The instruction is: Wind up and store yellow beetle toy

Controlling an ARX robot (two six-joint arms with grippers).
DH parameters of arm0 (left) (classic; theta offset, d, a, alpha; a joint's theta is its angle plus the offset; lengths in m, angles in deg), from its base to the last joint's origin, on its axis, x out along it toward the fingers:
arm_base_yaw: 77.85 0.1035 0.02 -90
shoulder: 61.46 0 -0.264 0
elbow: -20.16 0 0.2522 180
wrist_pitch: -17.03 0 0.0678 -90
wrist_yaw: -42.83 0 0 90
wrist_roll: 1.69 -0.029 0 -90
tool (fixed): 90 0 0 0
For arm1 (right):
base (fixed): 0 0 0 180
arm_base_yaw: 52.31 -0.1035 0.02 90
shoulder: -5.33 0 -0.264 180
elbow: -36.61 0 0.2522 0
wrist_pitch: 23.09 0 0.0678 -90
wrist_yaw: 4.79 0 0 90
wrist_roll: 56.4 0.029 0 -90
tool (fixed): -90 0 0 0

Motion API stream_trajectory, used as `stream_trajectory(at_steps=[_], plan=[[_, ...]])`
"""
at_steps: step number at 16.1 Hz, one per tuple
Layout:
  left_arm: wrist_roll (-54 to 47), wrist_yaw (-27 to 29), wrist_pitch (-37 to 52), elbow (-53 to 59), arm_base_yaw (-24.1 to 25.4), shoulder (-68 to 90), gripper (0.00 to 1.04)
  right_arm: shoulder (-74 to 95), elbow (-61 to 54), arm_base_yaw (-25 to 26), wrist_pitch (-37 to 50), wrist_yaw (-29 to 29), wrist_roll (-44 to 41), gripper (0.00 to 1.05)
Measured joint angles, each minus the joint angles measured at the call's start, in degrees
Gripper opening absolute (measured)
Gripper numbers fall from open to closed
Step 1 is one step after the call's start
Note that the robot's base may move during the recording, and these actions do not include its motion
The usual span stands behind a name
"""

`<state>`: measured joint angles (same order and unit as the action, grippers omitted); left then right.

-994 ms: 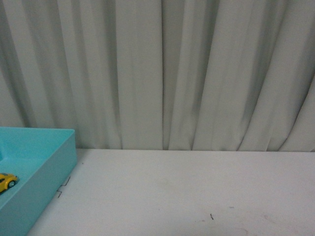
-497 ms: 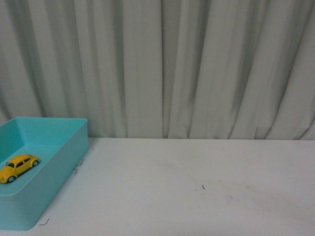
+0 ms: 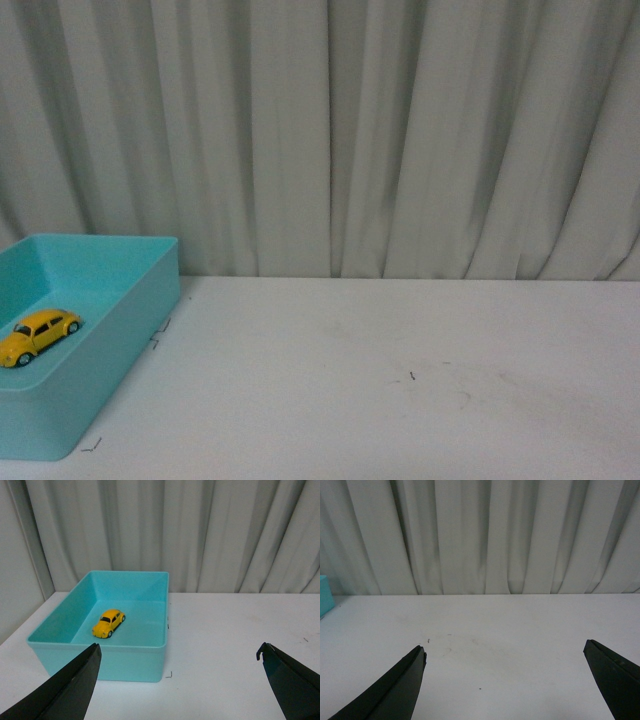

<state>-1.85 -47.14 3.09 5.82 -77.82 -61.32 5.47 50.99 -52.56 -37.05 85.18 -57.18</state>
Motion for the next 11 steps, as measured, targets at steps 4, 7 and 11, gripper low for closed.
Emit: stream_trajectory(at_steps=[4, 7, 11], plan=[[0.0, 0.0, 0.0, 0.0, 0.0, 0.0, 0.98, 0.0, 0.0, 0.0, 0.0, 0.0, 0.0, 0.98], [0.0, 0.0, 0.0, 0.0, 0.0, 0.0, 0.98, 0.0, 0.0, 0.0, 0.0, 0.0, 0.0, 0.98], [0.0, 0.0, 0.0, 0.0, 0.0, 0.0, 0.98, 0.0, 0.0, 0.0, 0.0, 0.0, 0.0, 0.98]])
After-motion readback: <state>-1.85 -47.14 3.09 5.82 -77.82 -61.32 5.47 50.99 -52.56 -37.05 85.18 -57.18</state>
